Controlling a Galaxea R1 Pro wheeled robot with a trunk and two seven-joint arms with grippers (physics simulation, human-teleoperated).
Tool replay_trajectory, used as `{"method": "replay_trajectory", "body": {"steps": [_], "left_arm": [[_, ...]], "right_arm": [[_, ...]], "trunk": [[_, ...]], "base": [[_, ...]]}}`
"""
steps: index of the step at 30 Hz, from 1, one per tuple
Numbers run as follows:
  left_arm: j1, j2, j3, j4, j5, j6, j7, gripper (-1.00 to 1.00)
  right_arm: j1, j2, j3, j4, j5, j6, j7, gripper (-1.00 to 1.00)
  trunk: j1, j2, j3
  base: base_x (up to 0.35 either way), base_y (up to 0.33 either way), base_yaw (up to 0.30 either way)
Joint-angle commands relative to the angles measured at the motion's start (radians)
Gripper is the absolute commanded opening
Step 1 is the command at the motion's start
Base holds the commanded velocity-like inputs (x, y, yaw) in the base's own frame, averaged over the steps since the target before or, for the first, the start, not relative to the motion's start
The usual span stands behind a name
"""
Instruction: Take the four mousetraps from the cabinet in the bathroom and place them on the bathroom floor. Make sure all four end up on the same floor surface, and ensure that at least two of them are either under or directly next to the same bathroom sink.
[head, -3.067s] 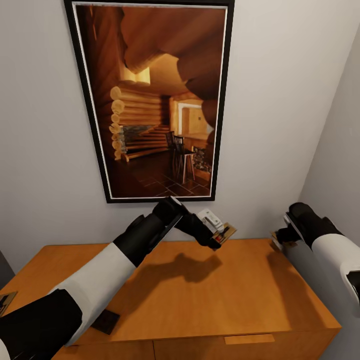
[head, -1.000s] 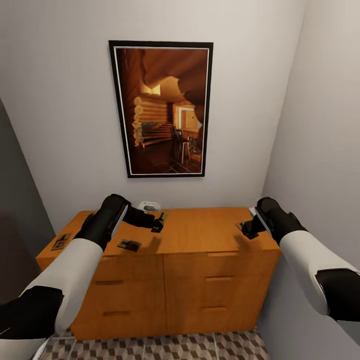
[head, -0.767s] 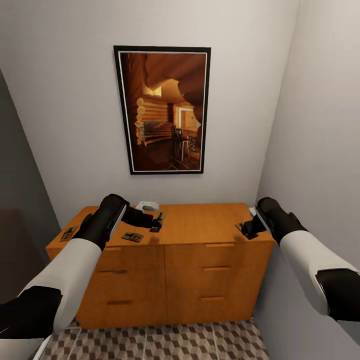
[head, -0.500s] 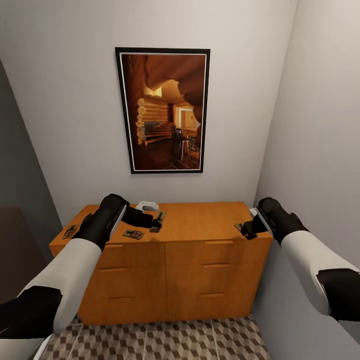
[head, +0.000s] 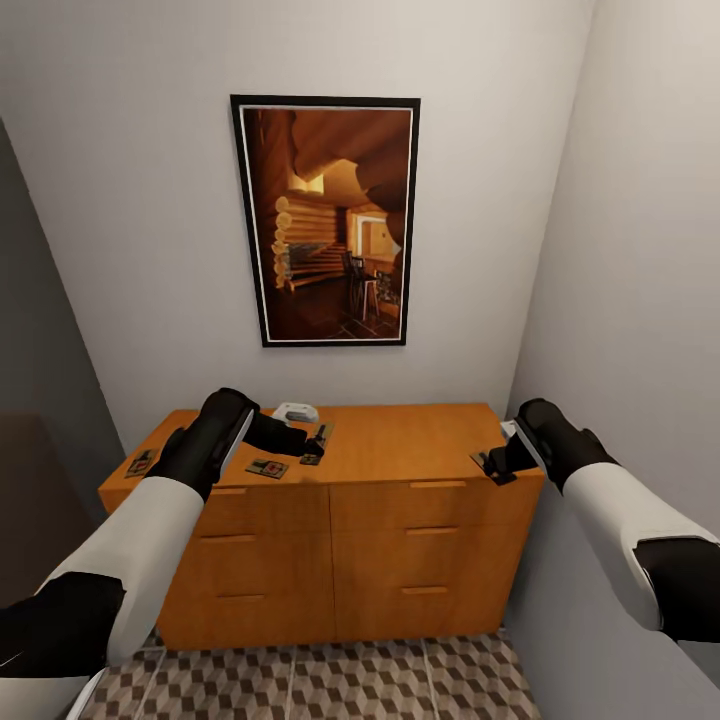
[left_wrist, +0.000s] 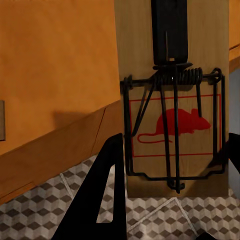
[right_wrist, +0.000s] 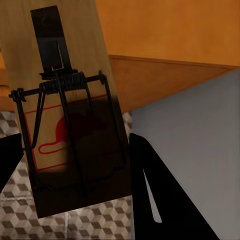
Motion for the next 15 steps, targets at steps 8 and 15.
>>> {"method": "replay_trajectory", "body": {"steps": [8, 15], "left_arm": [[-0.001, 0.0, 0.0, -0.001, -0.012, 0.002, -0.008, -1.0], [-0.001, -0.001, 0.003, 0.003, 0.001, -0.001, -0.013, -1.0]], "right_arm": [[-0.001, -0.001, 0.006, 0.023, 0.008, 0.004, 0.004, -1.0], [-0.001, -0.001, 0.006, 0.044, 0.009, 0.004, 0.003, -1.0]], "trunk": [[0.0, -0.001, -0.001], [0.0, -0.001, -0.001]], "base": [[0.0, 0.0, 0.0], [0.0, 0.0, 0.0]]}}
